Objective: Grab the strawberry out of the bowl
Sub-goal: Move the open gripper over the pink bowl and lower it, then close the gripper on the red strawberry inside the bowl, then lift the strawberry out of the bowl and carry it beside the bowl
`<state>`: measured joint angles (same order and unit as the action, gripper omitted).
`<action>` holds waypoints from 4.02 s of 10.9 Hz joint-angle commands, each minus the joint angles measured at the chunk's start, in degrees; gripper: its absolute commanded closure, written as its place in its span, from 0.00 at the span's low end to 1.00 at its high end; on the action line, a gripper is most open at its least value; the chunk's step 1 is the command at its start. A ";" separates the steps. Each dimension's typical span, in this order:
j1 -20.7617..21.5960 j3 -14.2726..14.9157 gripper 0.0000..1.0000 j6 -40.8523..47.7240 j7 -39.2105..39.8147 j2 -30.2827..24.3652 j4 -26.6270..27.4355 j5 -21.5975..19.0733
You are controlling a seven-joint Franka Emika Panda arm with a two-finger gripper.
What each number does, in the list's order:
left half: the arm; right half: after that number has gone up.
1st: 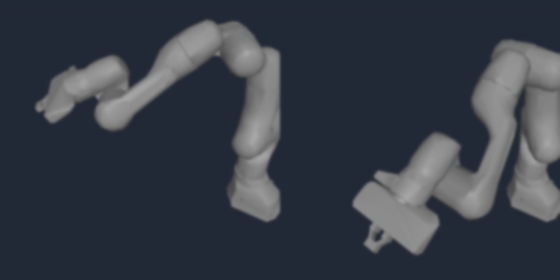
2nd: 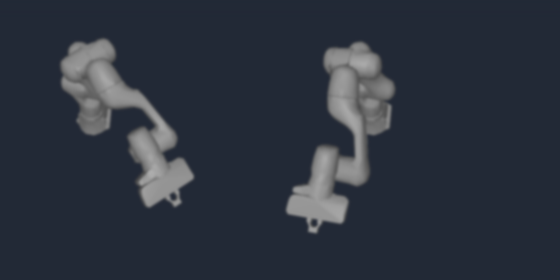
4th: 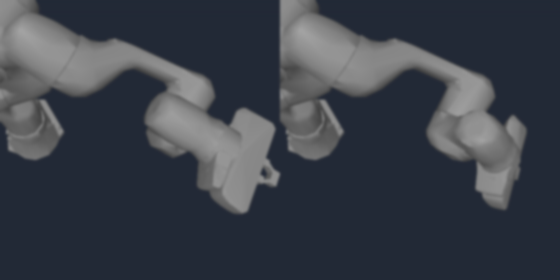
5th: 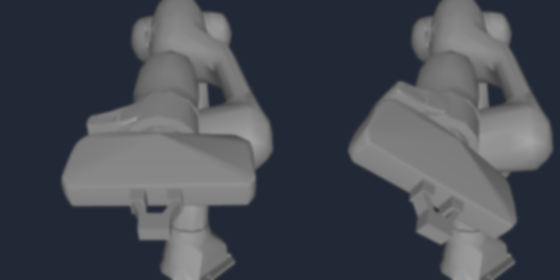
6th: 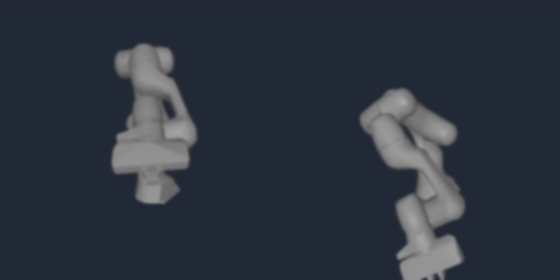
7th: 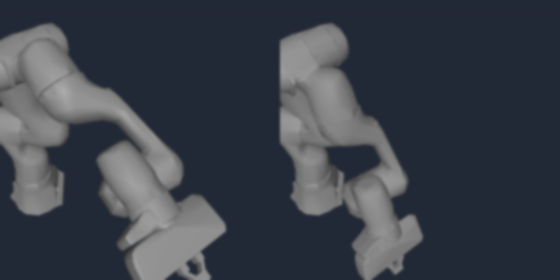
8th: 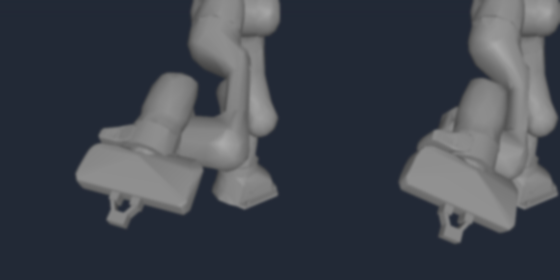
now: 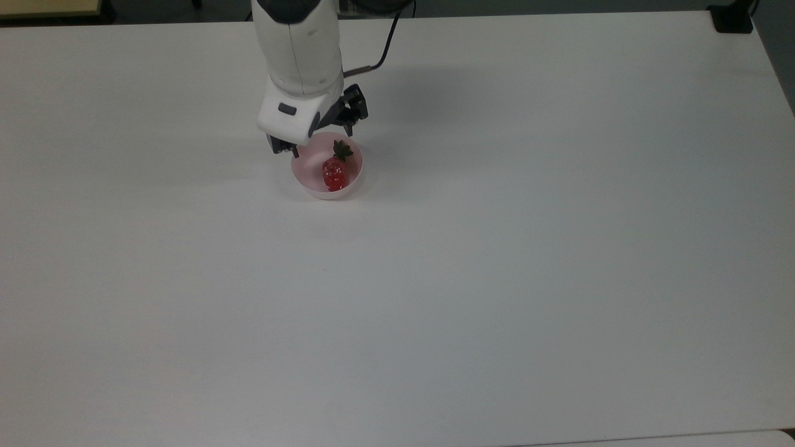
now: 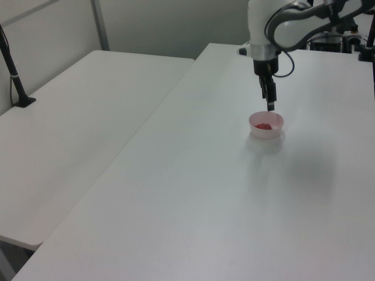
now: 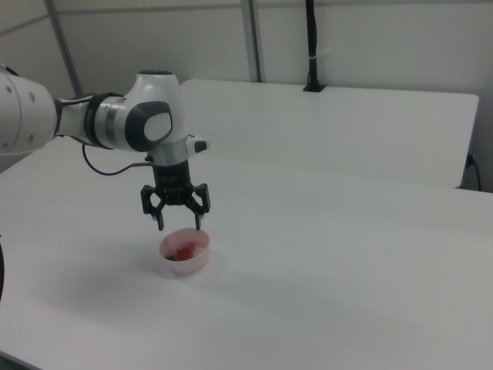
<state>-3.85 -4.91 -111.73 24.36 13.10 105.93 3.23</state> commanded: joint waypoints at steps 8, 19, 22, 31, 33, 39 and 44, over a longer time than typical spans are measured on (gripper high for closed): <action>-1.34 -1.77 0.30 -5.26 0.34 5.70 1.38 1.96; -1.42 -2.47 0.74 -4.56 0.07 5.71 1.38 1.96; -1.95 -3.61 0.74 -2.55 -0.01 2.73 0.77 1.26; -1.95 -12.48 0.74 0.54 -8.53 -1.42 -0.90 0.82; -1.86 -14.50 0.74 0.54 -10.64 0.43 -0.81 0.82; 0.34 -14.69 0.74 -0.16 -16.19 4.39 -0.99 0.90; -4.65 -14.51 0.74 0.10 -11.29 3.07 -3.62 1.08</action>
<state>-5.36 -19.56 -112.53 9.33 17.74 102.70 4.12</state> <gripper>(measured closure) 0.595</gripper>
